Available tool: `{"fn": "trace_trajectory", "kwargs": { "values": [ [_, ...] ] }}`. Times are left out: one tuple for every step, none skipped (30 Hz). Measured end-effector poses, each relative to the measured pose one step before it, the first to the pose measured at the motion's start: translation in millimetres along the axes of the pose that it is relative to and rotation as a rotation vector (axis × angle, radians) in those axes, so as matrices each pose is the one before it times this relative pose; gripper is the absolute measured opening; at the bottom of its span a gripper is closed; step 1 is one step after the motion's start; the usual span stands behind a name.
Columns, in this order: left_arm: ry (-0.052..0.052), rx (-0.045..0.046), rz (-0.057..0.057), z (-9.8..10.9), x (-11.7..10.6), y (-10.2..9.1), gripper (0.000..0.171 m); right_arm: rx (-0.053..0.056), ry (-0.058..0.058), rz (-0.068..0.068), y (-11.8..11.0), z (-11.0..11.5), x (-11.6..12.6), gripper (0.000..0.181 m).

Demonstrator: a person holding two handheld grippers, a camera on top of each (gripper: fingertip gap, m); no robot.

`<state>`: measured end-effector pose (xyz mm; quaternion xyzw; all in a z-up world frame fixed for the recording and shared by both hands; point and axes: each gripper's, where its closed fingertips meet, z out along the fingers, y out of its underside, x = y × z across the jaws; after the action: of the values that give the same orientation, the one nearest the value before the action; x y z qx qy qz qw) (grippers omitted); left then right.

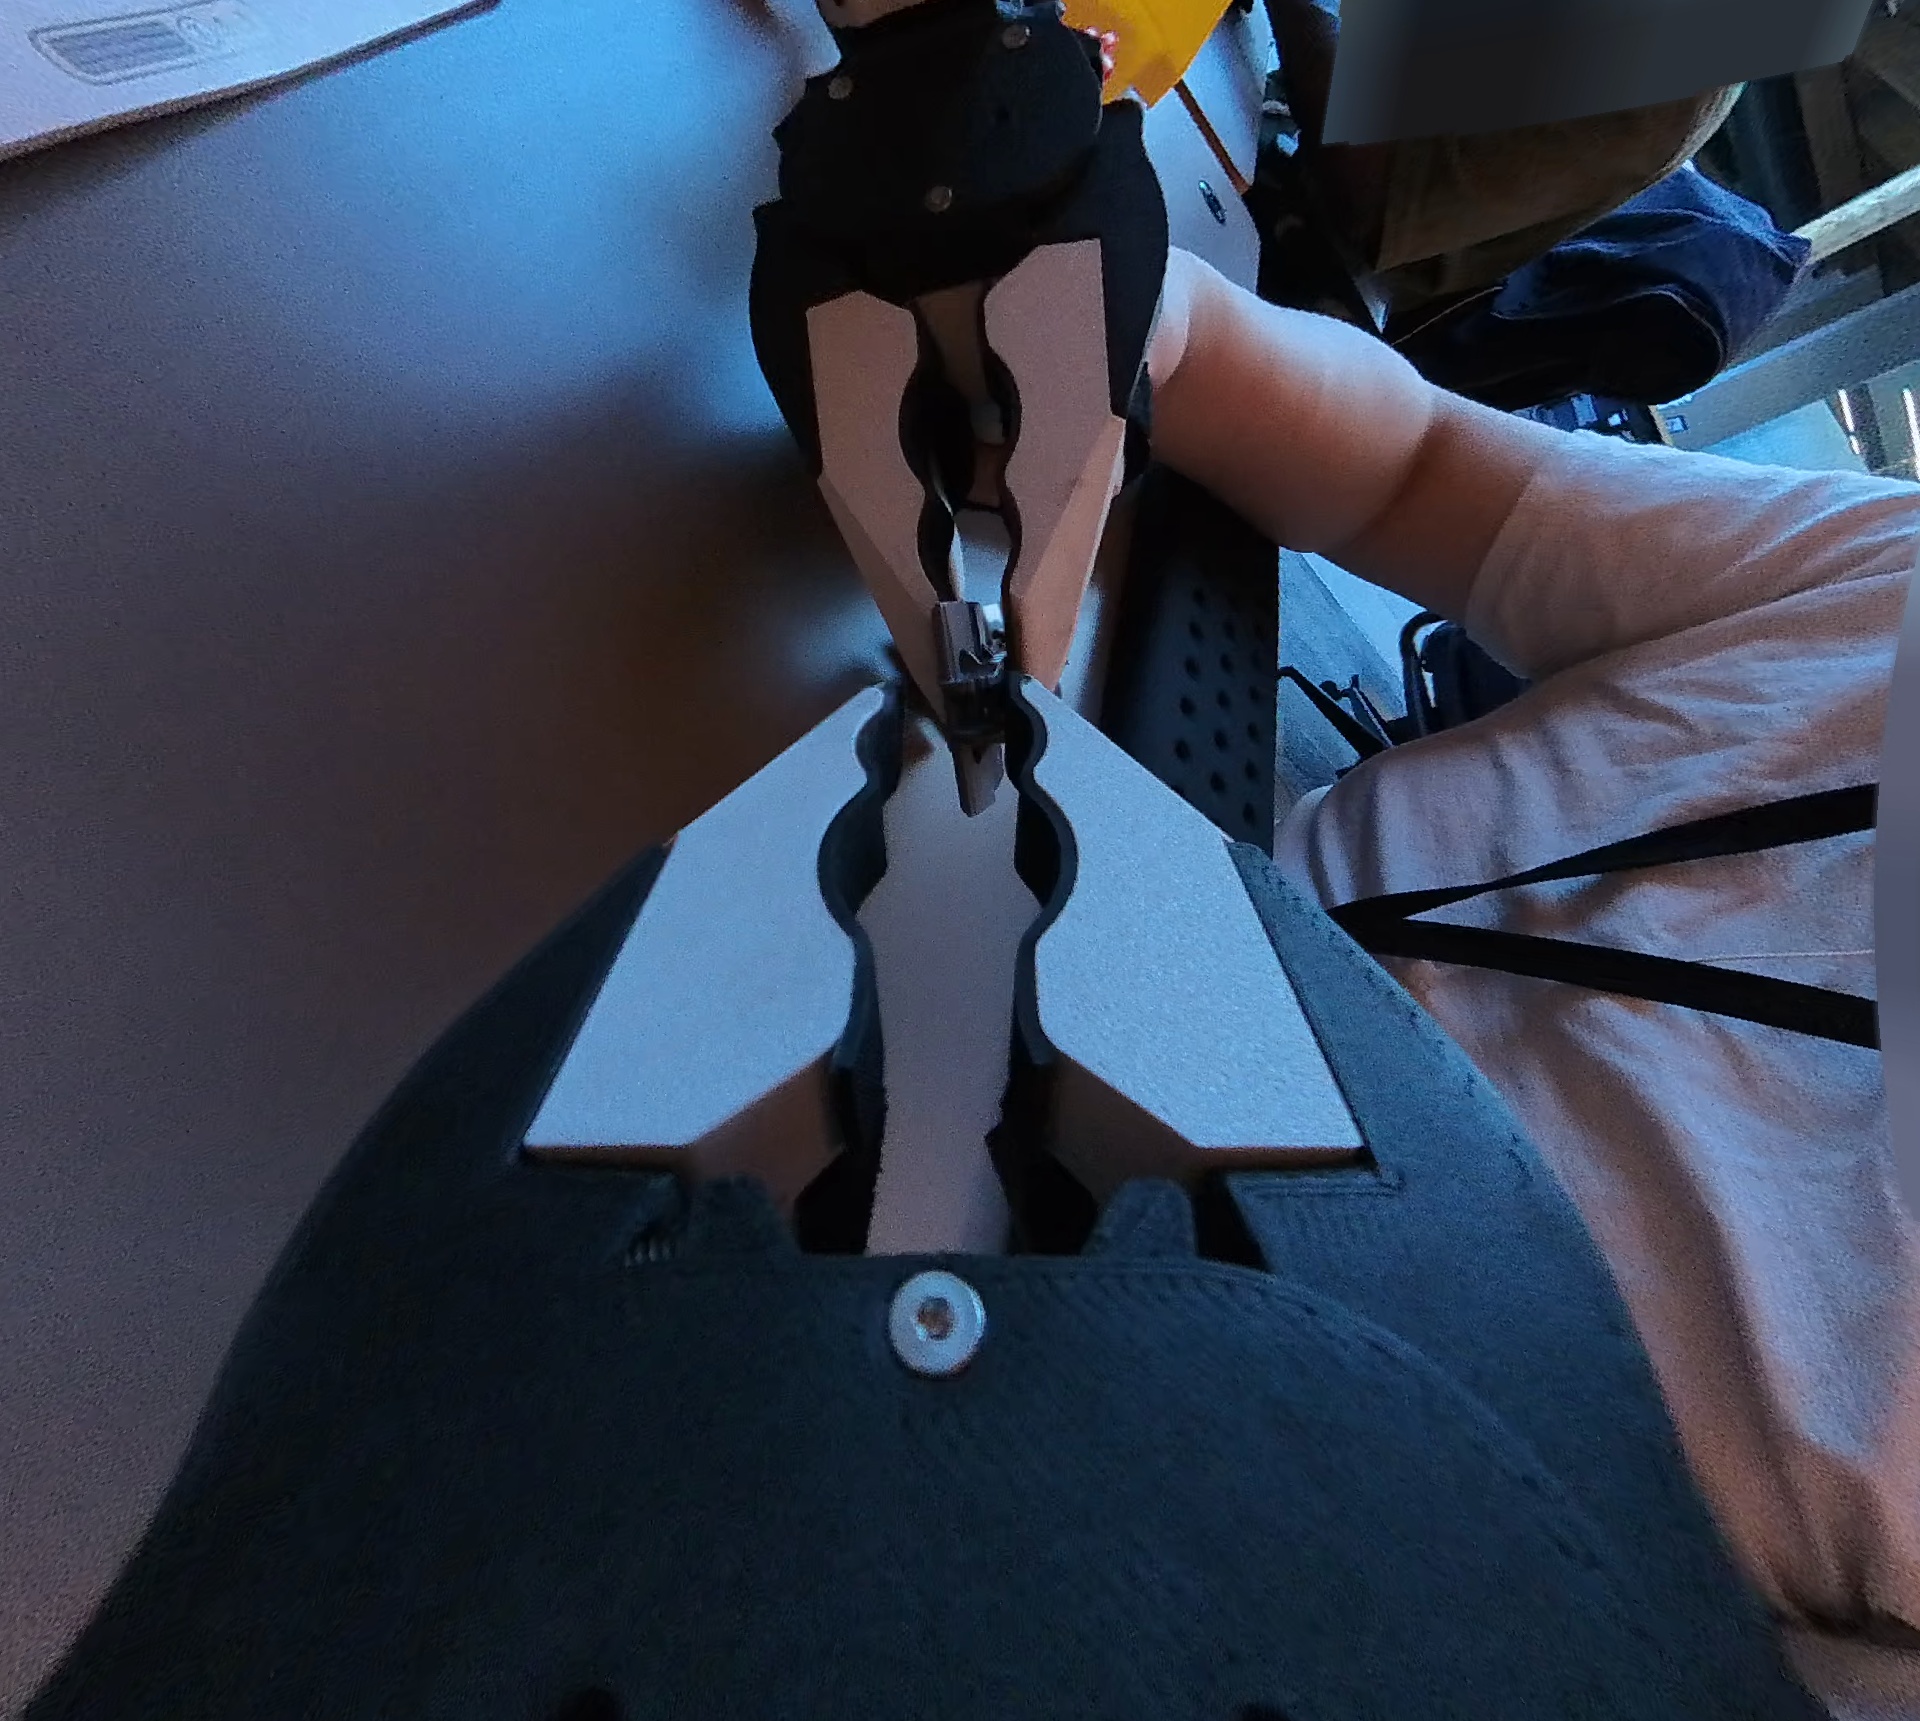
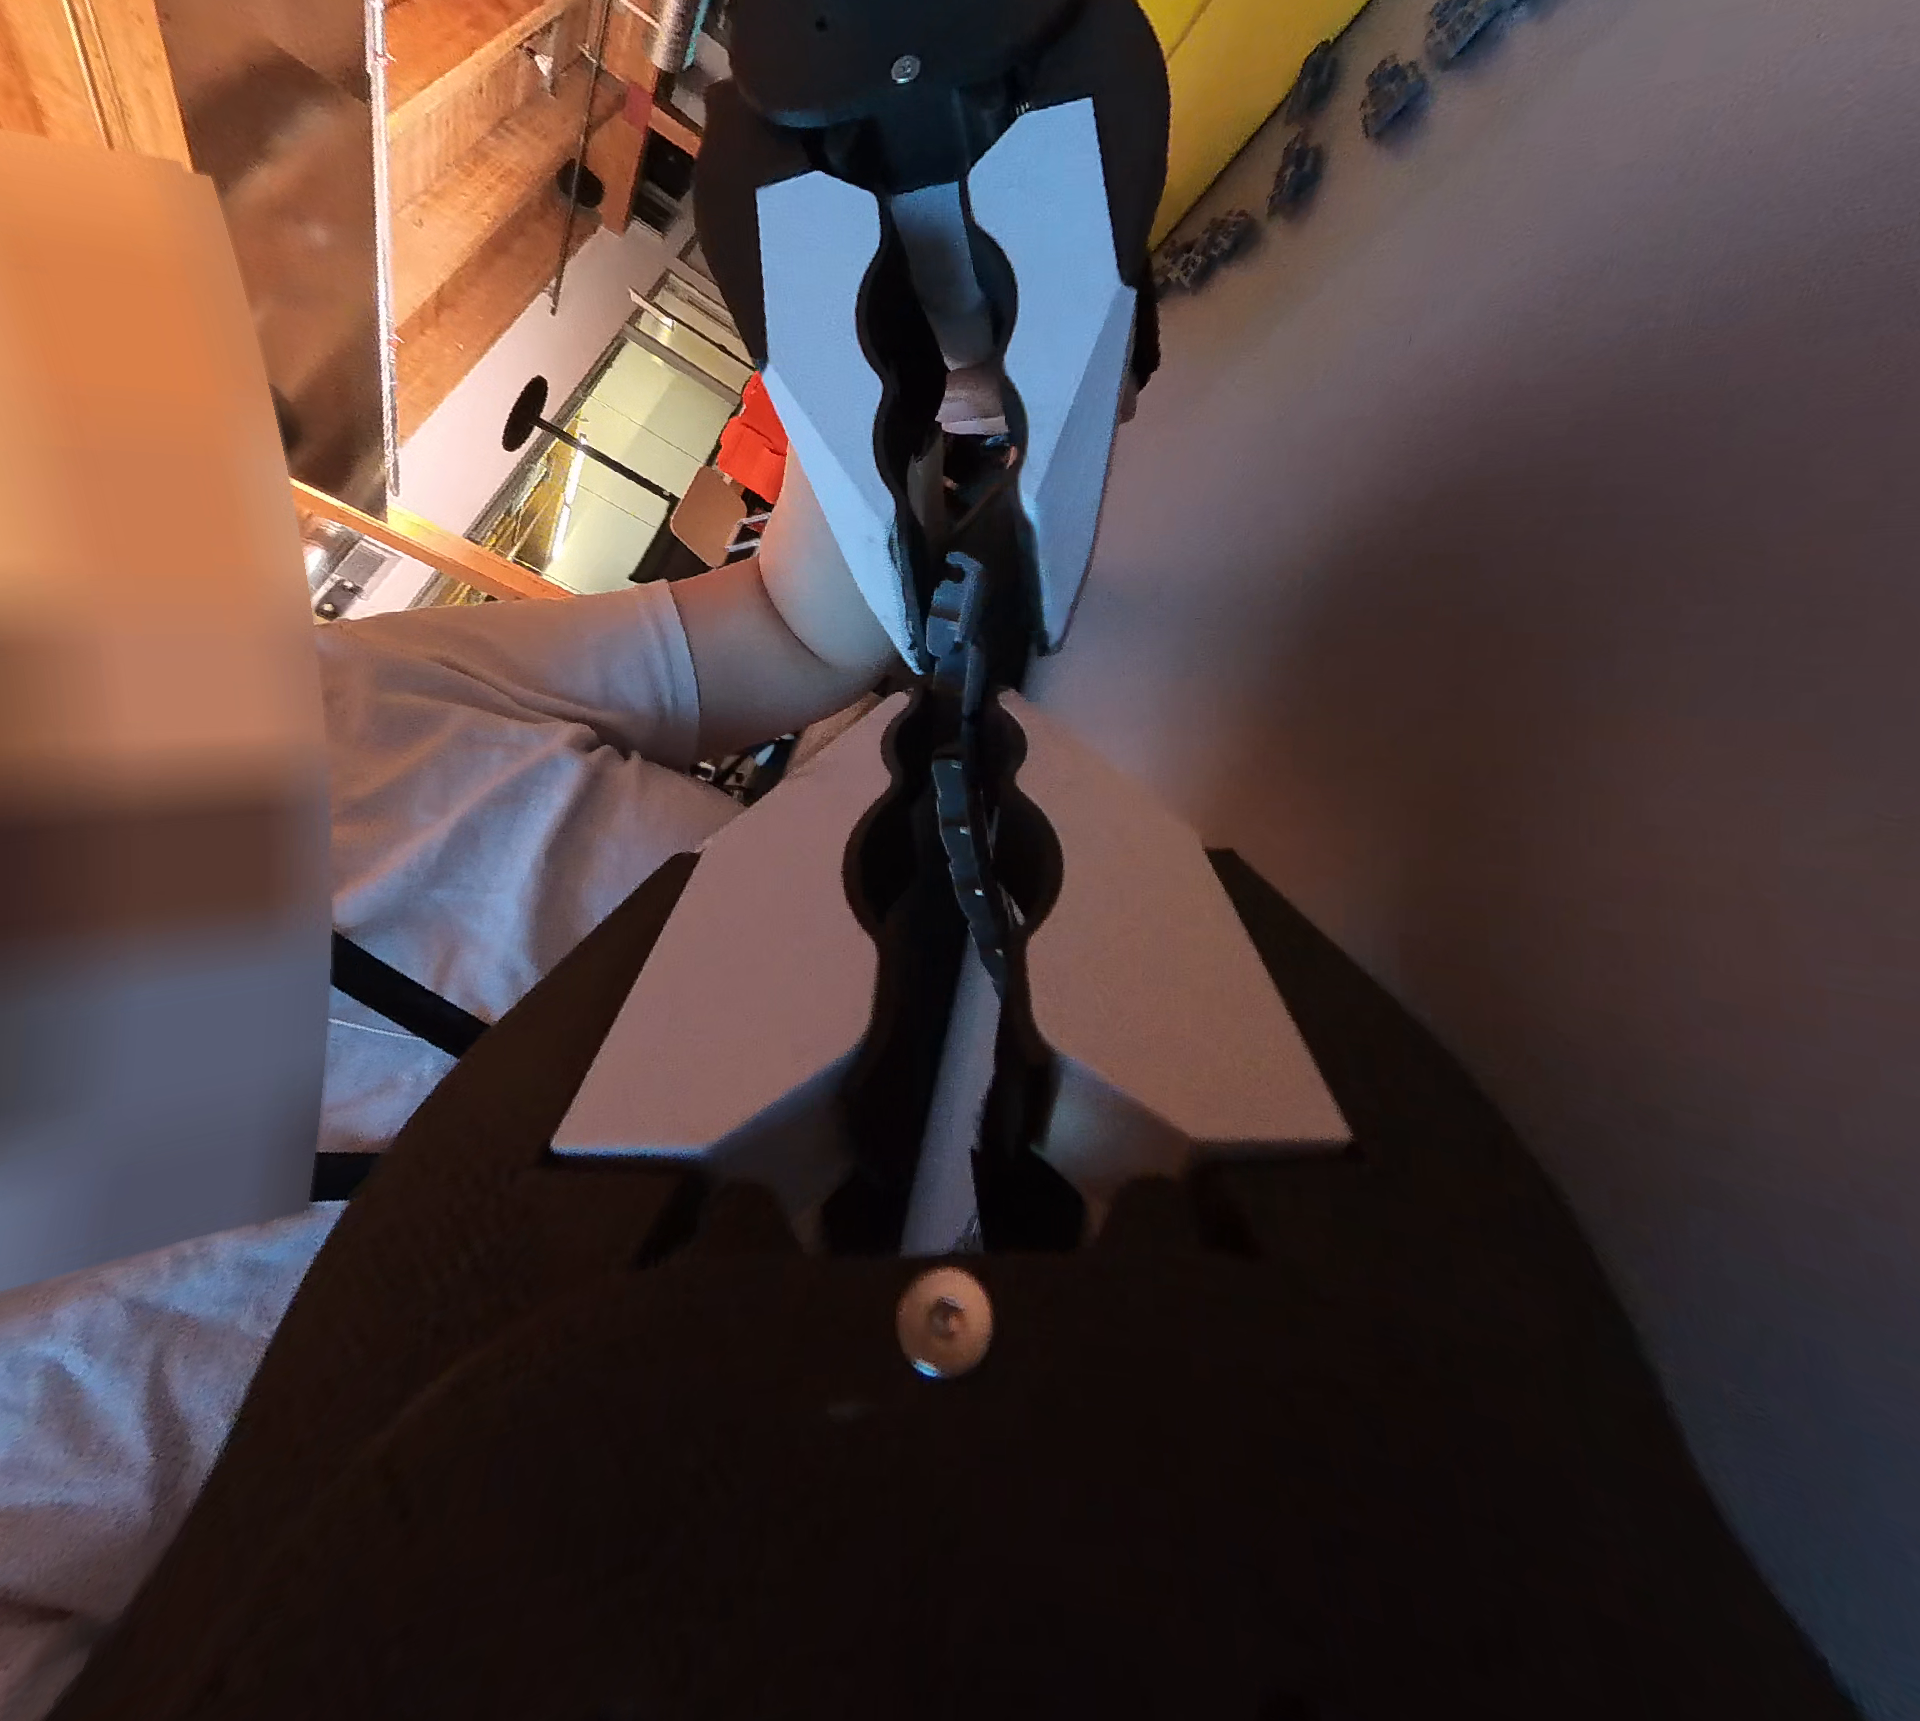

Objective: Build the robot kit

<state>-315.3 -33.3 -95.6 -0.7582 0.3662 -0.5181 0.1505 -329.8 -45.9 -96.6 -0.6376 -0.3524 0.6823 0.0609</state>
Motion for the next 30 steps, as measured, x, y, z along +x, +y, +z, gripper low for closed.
{"fn": "trace_trajectory", "kwargs": {
  "values": [
    [-0.0073,0.00137,-0.0053,-0.5,-1.54,-0.45,0.021,0.0021,-0.0069,0.0033,-0.29,0.17,-0.23,0.005],
    [-0.0019,0.00641,-0.0039,-0.64,-0.71,-0.94,0.023,0.006,-0.0105,0.0035,-0.79,-0.01,-0.64,0.005],
    [0.0025,0.00975,-0.0024,-0.74,-0.15,-1.13,0.021,0.0102,-0.0053,0.0071,-1.29,-0.32,0.28,0.005],
    [0.0042,0.00825,-0.0011,-0.35,0.23,-0.68,0.02,0.0081,-0.0056,0.006,-0.89,-0.31,0.24,0.005],
    [0.0027,0.00562,-0.0018,-0.03,0.09,-0.15,0.02,0.0039,-0.0068,0.0019,-0.24,-0.05,-0.08,0.005],
    [0.0023,0.00386,-0.0015,0.27,0.17,0.15,0.019,0.0014,-0.0052,0.0039,0.22,0.0,0.17,0.005],
    [0.0087,0.00494,0.0012,0.09,1.04,0.02,0.018,0.0008,-0.0064,0.0048,0.29,-0.05,-0.07,0.005],
    [0.0063,0.0055,-0.0001,0.03,0.71,-0.1,0.017,0.0013,-0.007,0.0039,0.18,-0.08,-0.41,0.005],
    [0.0014,0.00306,-0.0038,-0.02,-0.41,0.2,0.017,0.0005,-0.0024,0.002,0.24,-0.19,0.04,0.005],
    [0.0042,0.0017,-0.0031,0.02,0.04,0.25,0.017,-0.0006,0.0004,-0.0023,0.22,0.0,0.26,0.005],
    [0.008,0.00127,-0.0027,0.05,0.69,0.28,0.017,-0.0026,-0.0028,-0.0035,0.42,0.12,-0.41,0.005],
    [0.0048,0.00039,-0.0048,0.02,0.34,0.17,0.017,-0.0025,-0.0023,-0.0029,0.36,0.13,-0.48,0.005],
    [0.0018,0.0012,-0.0029,-0.2,0.04,0.01,0.017,-0.0003,0.0018,-0.0014,0.01,0.02,0.14,0.005],
    [0.0007,0.00281,-0.0006,-0.23,-0.02,-0.16,0.017,0.0005,0.0004,-0.0006,0.12,-0.1,0.08,0.005],
    [0.0005,0.00353,-0.0019,-0.26,-0.18,-0.31,0.017,0.0016,0.0013,0.0001,-0.2,-0.2,0.16,0.005],
    [0.0036,0.00502,-0.0022,-0.25,0.26,-0.49,0.015,0.0025,0.002,-0.002,-0.27,-0.19,0.25,0.005],
    [0.0036,0.0059,-0.004,-0.13,0.25,-0.49,0.015,0.0021,0.0012,-0.0013,-0.18,-0.31,0.07,0.005],
    [0.0023,0.00576,-0.0059,-0.3,-0.18,-0.51,0.014,0.0023,0.0024,0.0,-0.38,-0.42,0.37,0.005],
    [0.0036,0.0046,-0.0021,-0.21,0.18,-0.25,0.012,0.0025,0.0038,-0.0008,-0.29,-0.23,0.54,0.005],
    [0.0041,0.00499,-0.0019,-0.11,0.39,-0.33,0.011,0.0012,0.0025,-0.0012,-0.2,-0.23,0.34,0.005],
    [0.0031,0.00333,-0.0028,-0.21,0.18,-0.11,0.01,0.0011,0.0019,-0.0016,-0.14,-0.11,0.25,0.005],
    [-0.0001,0.00235,-0.0017,-0.05,-0.09,-0.12,0.008,0.0017,0.0058,-0.0027,-0.2,-0.03,0.74,0.005],
    [-0.002,0.0018,0.0008,-0.14,-0.32,-0.09,0.008,0.0009,0.0033,-0.0029,-0.1,-0.08,0.41,0.005],
    [0.0035,0.00214,0.0003,-0.03,0.51,-0.17,0.008,-0.0003,-0.0016,-0.0022,-0.05,0.02,-0.37,0.005],
    [0.0051,0.00324,-0.0003,-0.11,0.39,-0.36,0.008,0.0014,-0.0014,-0.0041,-0.22,-0.1,-0.49,0.005],
    [0.0031,0.00102,0.0034,0.05,0.1,0.08,0.008,0.0004,0.0027,-0.0097,-0.05,-0.02,-0.14,0.005],
    [-0.0013,-0.00014,0.0066,0.12,-0.22,0.29,0.008,-0.0004,0.0058,-0.0104,0.23,0.13,0.21,0.005],
    [-0.0043,-0.00149,0.0051,-0.02,-0.53,0.35,0.008,0.0012,0.0058,-0.0049,0.23,0.29,0.38,0.005],
    [-0.0069,-0.00281,0.0101,0.19,-0.56,0.52,0.008,0.0009,0.0072,-0.0034,0.27,0.1,0.72,0.005],
    [-0.0033,-0.00437,0.0103,0.23,0.24,0.68,0.008,-0.0003,0.0054,-0.0075,0.42,0.24,0.14,0.004]
  ]
}}
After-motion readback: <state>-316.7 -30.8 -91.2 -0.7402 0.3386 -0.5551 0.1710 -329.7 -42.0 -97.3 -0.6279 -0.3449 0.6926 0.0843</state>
